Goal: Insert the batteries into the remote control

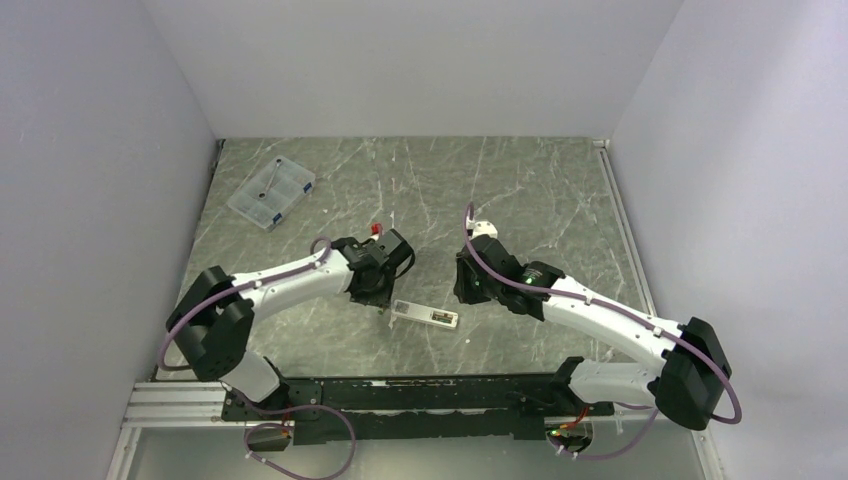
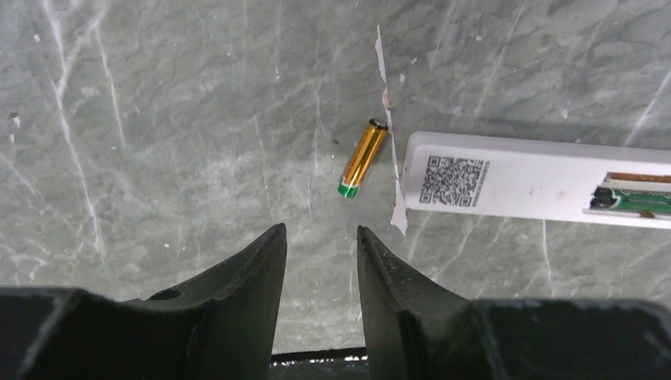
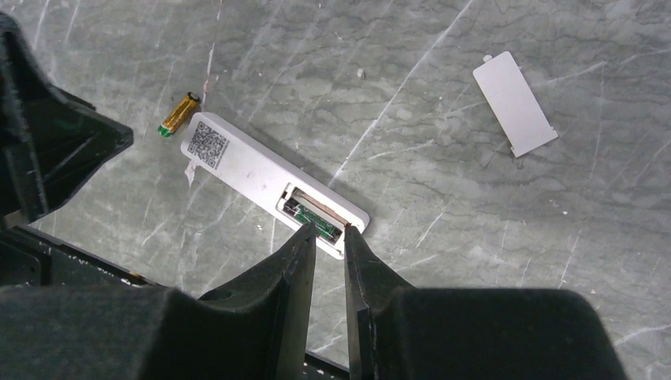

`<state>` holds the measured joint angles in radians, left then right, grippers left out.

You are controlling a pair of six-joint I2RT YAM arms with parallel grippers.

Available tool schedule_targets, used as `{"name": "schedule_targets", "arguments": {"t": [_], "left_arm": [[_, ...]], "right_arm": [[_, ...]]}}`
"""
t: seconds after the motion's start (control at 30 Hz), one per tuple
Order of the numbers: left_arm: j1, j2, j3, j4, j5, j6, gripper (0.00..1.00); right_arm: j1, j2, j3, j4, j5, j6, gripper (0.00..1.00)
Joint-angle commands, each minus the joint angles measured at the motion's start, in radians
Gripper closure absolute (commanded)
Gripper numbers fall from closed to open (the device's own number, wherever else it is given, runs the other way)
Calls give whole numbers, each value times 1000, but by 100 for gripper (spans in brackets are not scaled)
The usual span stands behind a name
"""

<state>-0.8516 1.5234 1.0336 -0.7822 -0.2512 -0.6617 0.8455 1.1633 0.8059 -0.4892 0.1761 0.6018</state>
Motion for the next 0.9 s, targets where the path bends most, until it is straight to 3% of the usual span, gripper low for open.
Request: {"name": "schedule_targets", "arguments": {"t": [0.0,0.87], "left_arm": [[11,49,-5,65,19,27,57],[34,178,17,154,76,43,59]], "right_arm": [[-5,-25,-5,31,-3,-5,77],[-5,-46,-15,28,-7,3,77]]}}
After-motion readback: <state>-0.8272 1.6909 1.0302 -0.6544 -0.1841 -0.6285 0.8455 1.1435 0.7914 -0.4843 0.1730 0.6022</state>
